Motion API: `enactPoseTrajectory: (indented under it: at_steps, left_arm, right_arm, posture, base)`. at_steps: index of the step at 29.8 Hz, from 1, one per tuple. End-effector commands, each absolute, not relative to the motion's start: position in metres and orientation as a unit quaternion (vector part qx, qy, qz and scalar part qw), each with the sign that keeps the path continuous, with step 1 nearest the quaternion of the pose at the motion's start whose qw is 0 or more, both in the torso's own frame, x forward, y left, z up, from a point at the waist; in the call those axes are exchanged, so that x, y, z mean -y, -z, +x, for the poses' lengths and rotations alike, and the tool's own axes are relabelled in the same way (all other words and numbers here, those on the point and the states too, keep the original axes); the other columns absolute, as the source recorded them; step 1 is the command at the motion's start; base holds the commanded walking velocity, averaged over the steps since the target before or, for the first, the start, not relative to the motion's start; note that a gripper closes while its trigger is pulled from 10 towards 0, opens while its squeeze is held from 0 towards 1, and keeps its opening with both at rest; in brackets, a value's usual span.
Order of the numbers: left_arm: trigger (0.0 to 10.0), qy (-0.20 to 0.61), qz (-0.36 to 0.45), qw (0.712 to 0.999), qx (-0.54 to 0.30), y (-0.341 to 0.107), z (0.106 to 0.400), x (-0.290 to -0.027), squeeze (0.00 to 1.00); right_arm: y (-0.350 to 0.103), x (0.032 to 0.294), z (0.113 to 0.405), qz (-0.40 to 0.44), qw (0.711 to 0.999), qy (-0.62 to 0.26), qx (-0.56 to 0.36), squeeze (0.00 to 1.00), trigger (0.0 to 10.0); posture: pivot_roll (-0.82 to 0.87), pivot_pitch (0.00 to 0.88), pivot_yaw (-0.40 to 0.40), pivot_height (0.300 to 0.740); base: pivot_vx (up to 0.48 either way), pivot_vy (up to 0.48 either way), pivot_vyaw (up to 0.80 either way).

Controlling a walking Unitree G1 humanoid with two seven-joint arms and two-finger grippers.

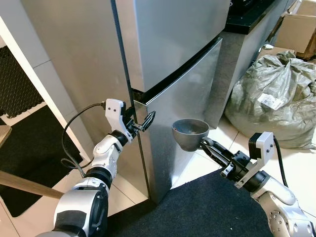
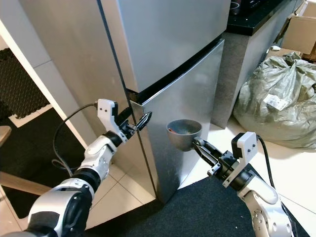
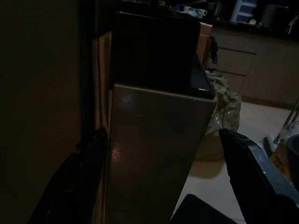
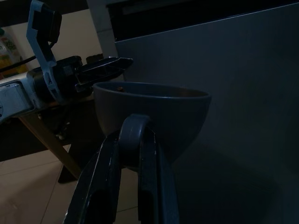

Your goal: Restocking fridge

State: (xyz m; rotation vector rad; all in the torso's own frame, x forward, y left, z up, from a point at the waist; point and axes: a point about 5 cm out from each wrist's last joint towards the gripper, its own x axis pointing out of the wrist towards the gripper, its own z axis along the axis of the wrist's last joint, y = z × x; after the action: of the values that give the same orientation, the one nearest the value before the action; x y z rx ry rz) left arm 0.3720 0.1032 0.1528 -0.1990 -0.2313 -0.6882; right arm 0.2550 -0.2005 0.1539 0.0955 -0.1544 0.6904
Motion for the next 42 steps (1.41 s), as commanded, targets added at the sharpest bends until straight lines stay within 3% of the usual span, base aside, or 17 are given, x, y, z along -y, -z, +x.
enactPoseTrajectory:
  at_steps: [1, 42]
  left_arm:
    - [10.0, 0.408, -0.090, 0.900, 0.123, -0.161, 0.368, -0.074, 0.00]
    - [10.0, 0.473, -0.105, 0.862, 0.149, -0.169, 0.358, -0.046, 0.00]
  right_arm:
    - [-0.155, 0.197, 0.252, 0.051, 0.935, -0.342, 0.078, 0.00, 10.0]
    - [-0.159, 0.199, 0.254, 0.050, 0.936, -0.338, 0.085, 0.00, 10.0]
  posture:
    - [-0.19, 0.129, 0.100, 0.740]
    - [-0.19, 0.128, 0.103, 0.740]
  base:
    - [0.000, 0.000, 0.00]
    - [0.000, 0.000, 0.00]
